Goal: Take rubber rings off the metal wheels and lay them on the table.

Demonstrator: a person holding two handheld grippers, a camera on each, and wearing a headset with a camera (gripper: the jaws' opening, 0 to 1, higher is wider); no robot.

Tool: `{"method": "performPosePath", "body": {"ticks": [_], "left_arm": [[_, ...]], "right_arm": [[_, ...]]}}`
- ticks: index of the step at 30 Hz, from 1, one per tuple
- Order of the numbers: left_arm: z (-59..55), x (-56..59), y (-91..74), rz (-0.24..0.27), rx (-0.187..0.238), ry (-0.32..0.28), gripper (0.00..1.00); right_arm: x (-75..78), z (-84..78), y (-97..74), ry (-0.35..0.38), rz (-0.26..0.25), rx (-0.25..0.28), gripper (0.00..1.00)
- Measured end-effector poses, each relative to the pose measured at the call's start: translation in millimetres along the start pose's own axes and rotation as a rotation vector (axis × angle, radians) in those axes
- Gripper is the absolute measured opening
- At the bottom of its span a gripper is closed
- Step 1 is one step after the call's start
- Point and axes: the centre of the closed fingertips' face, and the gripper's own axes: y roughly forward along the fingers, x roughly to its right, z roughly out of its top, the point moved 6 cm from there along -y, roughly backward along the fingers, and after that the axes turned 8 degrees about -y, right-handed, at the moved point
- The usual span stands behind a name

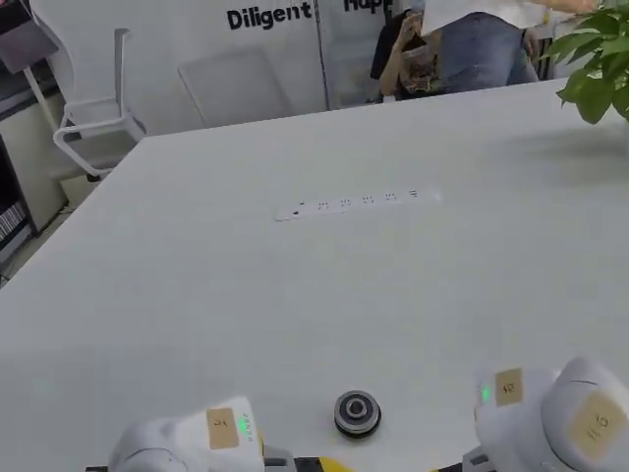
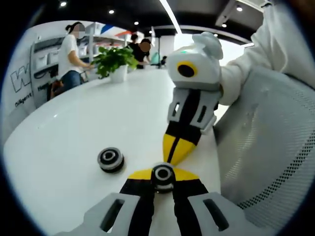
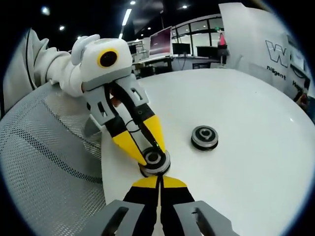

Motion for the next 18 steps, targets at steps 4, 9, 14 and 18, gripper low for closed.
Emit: {"method": "performPosePath", "body": {"ticks": [4, 9, 14, 18], "left_arm": [[-0.1, -0.2, -0.1, 0.000, 0.003, 0.002, 0.14], [0.0, 1.8, 0.0, -0.007, -0.003, 0.022, 0.13], [0.0, 1.8, 0.2, -0.005, -0.003, 0.033, 0.13], [0.0, 1.6, 0.3, -0.005, -0.004, 0.035, 0.13]], "right_arm": [[0.0, -0.2, -0.7, 0.057, -0.020, 0.005, 0.00], [9.0, -2.4, -5.4, 0.219, -0.043, 0.059, 0.00], [11.3, 0.0, -10.0, 0.378, 0.007, 0.145, 0.00], [12.1, 0.2, -11.8, 0.414, 0.026, 0.168, 0.00]]}}
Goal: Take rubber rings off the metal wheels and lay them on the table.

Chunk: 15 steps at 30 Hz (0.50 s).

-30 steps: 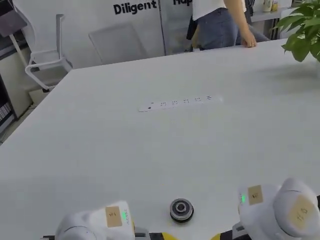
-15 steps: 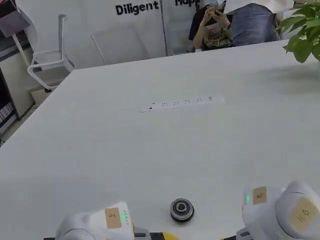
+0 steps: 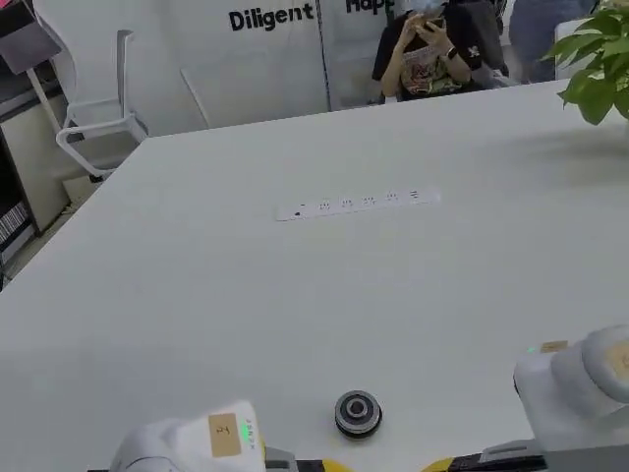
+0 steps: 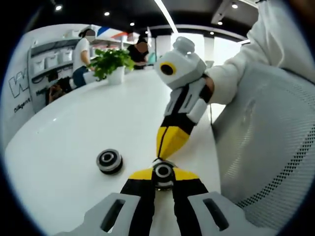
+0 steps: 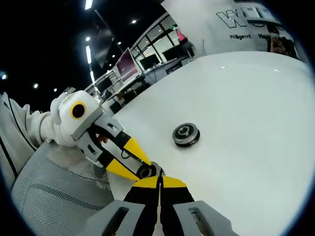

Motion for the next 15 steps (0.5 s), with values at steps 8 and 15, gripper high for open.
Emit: {"method": "performPosePath", "body": {"ticks": [8, 15], "left_arm": [[0.6, -0.2, 0.3, 0.001, -0.011, 0.008, 0.13], [1.2, 0.4, 0.3, -0.001, -0.023, 0.033, 0.12]], "right_arm": [[-0.2, 0.6, -0.1, 0.099, 0.034, 0.025, 0.00], [-1.7, 1.4, 0.1, 0.103, 0.043, 0.024, 0.00]]}}
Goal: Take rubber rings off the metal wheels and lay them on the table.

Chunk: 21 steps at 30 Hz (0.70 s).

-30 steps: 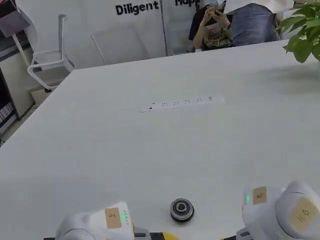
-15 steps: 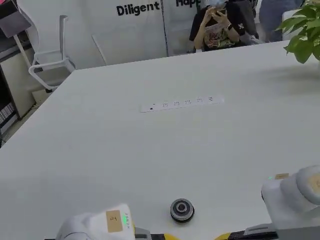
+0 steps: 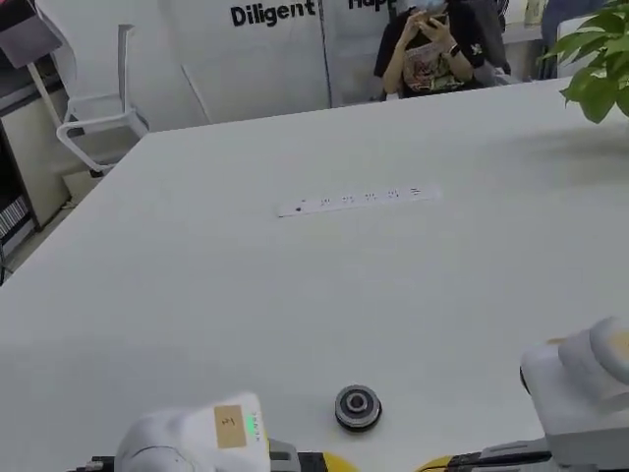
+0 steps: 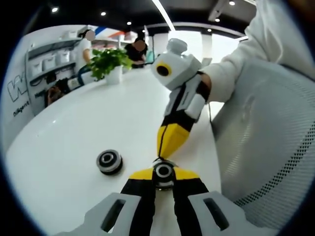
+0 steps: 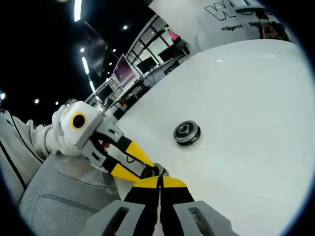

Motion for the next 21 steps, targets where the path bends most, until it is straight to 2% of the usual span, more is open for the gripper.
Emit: {"method": "performPosePath", "body": {"ticks": [8, 21], "left_arm": [[0.1, -0.3, 0.3, 0.000, -0.006, 0.005, 0.12], [0.3, -0.5, 0.4, 0.000, -0.008, 0.007, 0.12]], "right_arm": [[-3.9, 3.0, 1.0, -0.014, 0.015, 0.002, 0.00], [-8.0, 4.0, 3.1, 0.001, 0.047, 0.017, 0.00]]}}
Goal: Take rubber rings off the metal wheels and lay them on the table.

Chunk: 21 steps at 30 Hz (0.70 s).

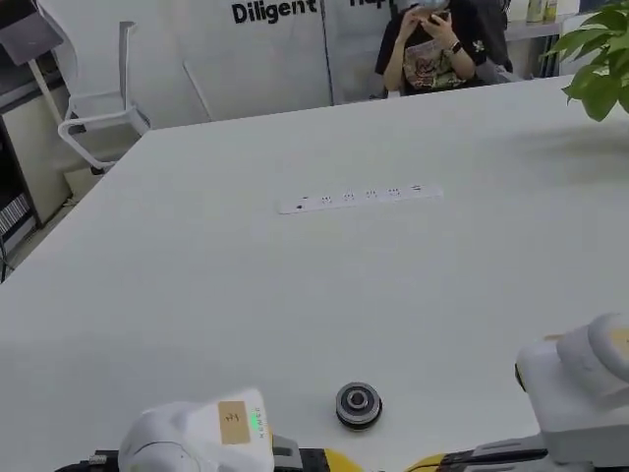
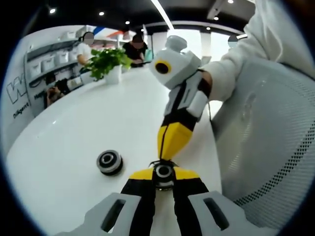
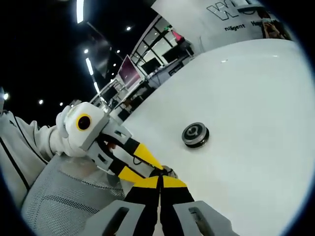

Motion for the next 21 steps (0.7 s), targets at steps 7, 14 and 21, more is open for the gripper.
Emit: {"method": "performPosePath", "body": {"ticks": [7, 14, 21], "left_arm": [[-0.2, -0.1, 0.1, 0.001, 0.000, -0.001, 0.12], [-0.1, -0.2, 0.2, 0.004, 0.003, -0.004, 0.13], [0.4, 0.3, 0.6, 0.007, 0.006, -0.005, 0.13]], "right_arm": [[-3.7, 1.4, 2.2, 0.009, 0.032, 0.012, 0.00], [-3.8, 3.7, 2.1, 0.007, 0.037, 0.026, 0.00], [-5.8, 10.4, 0.1, 0.108, 0.093, 0.103, 0.00]]}}
